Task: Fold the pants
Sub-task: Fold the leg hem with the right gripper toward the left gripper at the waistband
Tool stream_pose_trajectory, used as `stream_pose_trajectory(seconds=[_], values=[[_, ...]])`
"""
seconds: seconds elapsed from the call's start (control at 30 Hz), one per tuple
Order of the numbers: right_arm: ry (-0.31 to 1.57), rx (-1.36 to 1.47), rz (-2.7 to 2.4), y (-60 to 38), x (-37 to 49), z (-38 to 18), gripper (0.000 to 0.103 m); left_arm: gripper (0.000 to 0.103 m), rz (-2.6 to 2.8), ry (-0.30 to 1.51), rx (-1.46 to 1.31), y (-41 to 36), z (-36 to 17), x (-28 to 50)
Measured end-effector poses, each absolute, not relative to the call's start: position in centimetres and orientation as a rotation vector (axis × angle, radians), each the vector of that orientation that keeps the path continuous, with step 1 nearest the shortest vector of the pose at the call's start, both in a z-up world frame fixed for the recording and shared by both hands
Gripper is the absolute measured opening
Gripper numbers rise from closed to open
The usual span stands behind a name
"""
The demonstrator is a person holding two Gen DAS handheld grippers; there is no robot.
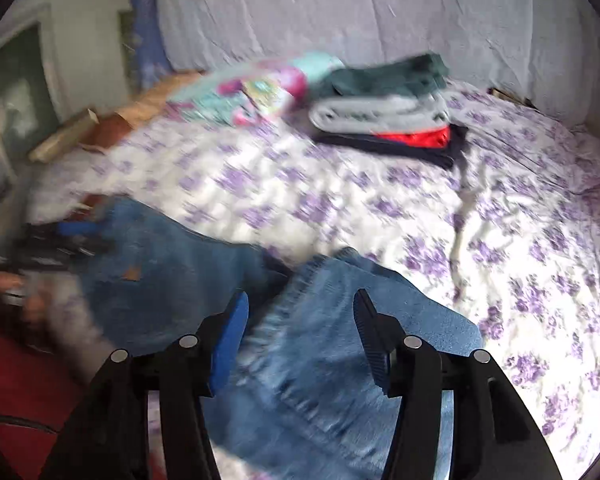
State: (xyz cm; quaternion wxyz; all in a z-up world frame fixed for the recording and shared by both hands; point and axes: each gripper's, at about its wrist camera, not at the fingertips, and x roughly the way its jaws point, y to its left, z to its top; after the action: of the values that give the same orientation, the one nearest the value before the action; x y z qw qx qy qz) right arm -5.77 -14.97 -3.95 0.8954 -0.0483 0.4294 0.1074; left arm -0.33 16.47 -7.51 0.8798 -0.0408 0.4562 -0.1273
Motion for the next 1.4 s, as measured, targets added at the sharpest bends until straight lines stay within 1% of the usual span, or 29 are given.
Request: stream_pose_trajectory(seconds=[0.07,0.1,0.17,0.2,0.23,0.27,0.3,0.37,0.4,0.47,0.53,0.6,0.67,0.73,0.87,1.0,1.03,1.13,1.33,1.4], values=[[1.026,-0.125,0.180,-14.5,-4.5,-8.4,0.057,0.098,-0.233,0.951,-0.124,17.5,-7.5,-0.3],[1.023,-0.123,0.171,-14.5,-4.6,-9.3,0.057,0.098,-0.215,0.955,-0.140,18.0,-7.5,-0.2],[0.984,-0.109,0.186,-14.2,-5.0,-7.6,0.056,0.098,-0.189,0.973,-0.163,18.7,-7.7,-0.2],[0.964,-0.098,0.219,-14.1,-5.3,-6.6,0.062,0.098,-0.180,0.977,-0.175,19.0,-7.8,-0.3],[0.933,-0.110,0.245,-13.7,-5.7,-5.5,0.076,0.098,-0.172,0.979,-0.186,19.3,-8.0,-0.5],[0.907,-0.153,0.258,-13.1,-6.1,-4.7,0.081,0.098,-0.161,0.986,-0.199,19.5,-8.3,-0.6],[0.900,-0.203,0.269,-12.4,-6.3,-4.6,0.084,0.098,-0.157,0.997,-0.209,19.6,-8.6,-0.6],[0.932,-0.267,0.311,-11.0,-6.4,-5.6,0.084,0.098,-0.162,1.018,-0.219,19.6,-9.0,-0.6],[0.948,-0.305,0.302,-10.4,-6.2,-6.4,0.082,0.098,-0.167,1.021,-0.217,19.5,-9.1,-0.7],[0.988,-0.385,0.231,-9.5,-5.3,-8.2,0.072,0.098,-0.171,1.020,-0.196,19.2,-9.2,-0.8],[0.985,-0.344,0.197,-9.7,-4.8,-9.2,0.070,0.098,-0.175,1.022,-0.178,19.0,-9.3,-0.9],[0.970,-0.292,0.185,-10.0,-4.9,-8.8,0.067,0.098,-0.181,1.032,-0.170,18.9,-9.6,-1.0],[0.923,-0.212,0.249,-10.6,-5.4,-7.6,0.065,0.098,-0.184,1.040,-0.168,18.9,-9.9,-1.0],[0.892,-0.234,0.231,-10.6,-6.0,-7.0,0.065,0.098,-0.185,1.047,-0.177,19.1,-10.1,-0.8],[0.948,-0.317,0.197,-10.2,-5.8,-9.2,0.065,0.098,-0.179,1.052,-0.194,19.1,-10.4,-0.5],[0.879,-0.445,0.157,-8.8,-5.4,-10.3,0.065,0.098,-0.174,1.063,-0.185,19.0,-10.8,-0.2],[0.882,-0.416,0.150,-8.9,-5.0,-10.0,0.062,0.098,-0.175,1.065,-0.185,19.1,-10.8,-0.2],[0.867,-0.248,0.162,-11.0,-4.6,-8.5,0.060,0.098,-0.179,1.067,-0.189,19.2,-10.9,-0.3],[0.890,-0.310,0.168,-10.4,-5.6,-9.1,0.060,0.098,-0.174,1.070,-0.189,19.1,-11.1,-0.1],[0.880,-0.380,0.154,-9.2,-6.0,-9.6,0.062,0.098,-0.176,1.070,-0.189,19.1,-11.1,0.0]])
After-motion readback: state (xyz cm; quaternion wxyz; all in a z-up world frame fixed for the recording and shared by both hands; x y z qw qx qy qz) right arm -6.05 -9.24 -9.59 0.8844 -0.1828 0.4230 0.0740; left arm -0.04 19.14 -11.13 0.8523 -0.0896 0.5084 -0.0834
